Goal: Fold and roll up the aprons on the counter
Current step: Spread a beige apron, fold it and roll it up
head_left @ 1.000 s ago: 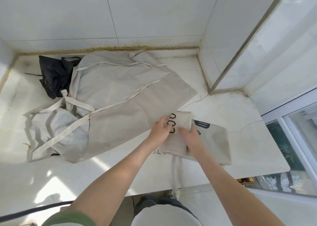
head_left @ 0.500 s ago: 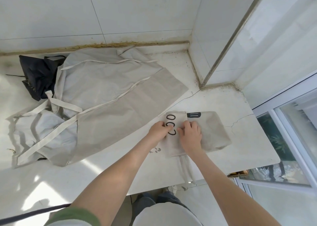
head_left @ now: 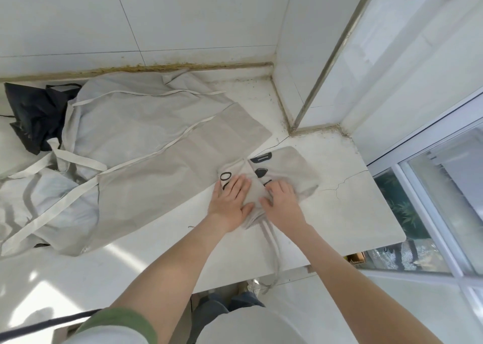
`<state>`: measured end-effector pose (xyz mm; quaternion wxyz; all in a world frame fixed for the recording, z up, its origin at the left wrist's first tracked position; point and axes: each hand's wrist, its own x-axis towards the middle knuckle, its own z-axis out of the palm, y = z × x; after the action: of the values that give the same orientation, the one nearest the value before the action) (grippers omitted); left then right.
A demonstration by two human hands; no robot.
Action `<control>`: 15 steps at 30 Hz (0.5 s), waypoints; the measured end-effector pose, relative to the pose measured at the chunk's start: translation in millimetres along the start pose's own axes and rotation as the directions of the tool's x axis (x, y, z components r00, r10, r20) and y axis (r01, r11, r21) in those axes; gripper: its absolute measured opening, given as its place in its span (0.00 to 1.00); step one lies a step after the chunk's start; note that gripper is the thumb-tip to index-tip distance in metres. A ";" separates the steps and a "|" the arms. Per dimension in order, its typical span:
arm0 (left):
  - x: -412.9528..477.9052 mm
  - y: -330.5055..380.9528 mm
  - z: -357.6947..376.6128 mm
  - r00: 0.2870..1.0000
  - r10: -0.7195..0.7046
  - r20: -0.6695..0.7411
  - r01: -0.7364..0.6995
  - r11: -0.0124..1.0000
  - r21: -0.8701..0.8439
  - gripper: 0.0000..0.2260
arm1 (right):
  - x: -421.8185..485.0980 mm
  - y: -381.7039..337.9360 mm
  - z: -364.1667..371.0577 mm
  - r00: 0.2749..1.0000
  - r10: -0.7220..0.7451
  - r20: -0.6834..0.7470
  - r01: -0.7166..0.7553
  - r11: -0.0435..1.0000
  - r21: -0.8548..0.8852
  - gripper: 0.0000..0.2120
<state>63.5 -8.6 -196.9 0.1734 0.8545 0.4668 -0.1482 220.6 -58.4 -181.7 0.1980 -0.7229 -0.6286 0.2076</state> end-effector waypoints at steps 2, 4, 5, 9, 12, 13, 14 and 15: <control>-1.0 5.2 -2.6 0.998 -0.042 -0.038 0.045 0.996 0.071 0.27 | -11.8 -4.3 -1.0 0.999 0.034 -0.024 -0.035 0.998 -0.055 0.14; -2.1 6.1 -5.3 0.994 -0.059 -0.092 0.071 0.988 0.138 0.27 | -22.3 -6.4 0.1 0.994 0.100 0.052 -0.094 0.990 -0.101 0.20; -2.6 6.8 -6.3 0.991 -0.074 -0.116 0.092 0.982 0.163 0.27 | -25.5 -5.4 0.4 0.988 0.131 0.079 -0.121 0.986 -0.118 0.23; -1.4 8.1 -9.1 0.982 -0.120 -0.147 0.158 0.946 0.284 0.27 | -29.0 -5.0 4.2 0.958 0.137 0.251 -0.073 0.966 -0.247 0.19; 0.5 3.6 -4.9 0.986 -0.062 -0.156 0.107 0.948 0.300 0.27 | -27.6 -7.1 4.8 0.948 0.093 0.304 -0.021 0.973 -0.231 0.12; 0.7 1.2 -2.6 0.987 -0.030 -0.160 0.074 0.957 0.280 0.26 | -27.4 -7.4 5.3 0.942 0.062 0.330 0.007 0.979 -0.203 0.12; 1.0 -1.9 0.3 0.988 0.002 -0.157 0.039 0.965 0.258 0.26 | -27.1 -7.4 6.1 0.928 0.027 0.371 0.040 0.984 -0.171 0.13; 1.3 -5.8 2.6 0.989 0.024 -0.147 0.012 0.972 0.236 0.26 | -26.8 -7.4 6.1 0.909 -0.008 0.417 0.073 0.987 -0.140 0.12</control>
<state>59.0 -5.8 -200.6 0.0357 0.8791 0.4549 -0.1381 207.8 -83.9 -181.3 0.0084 -0.6622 -0.6851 0.3034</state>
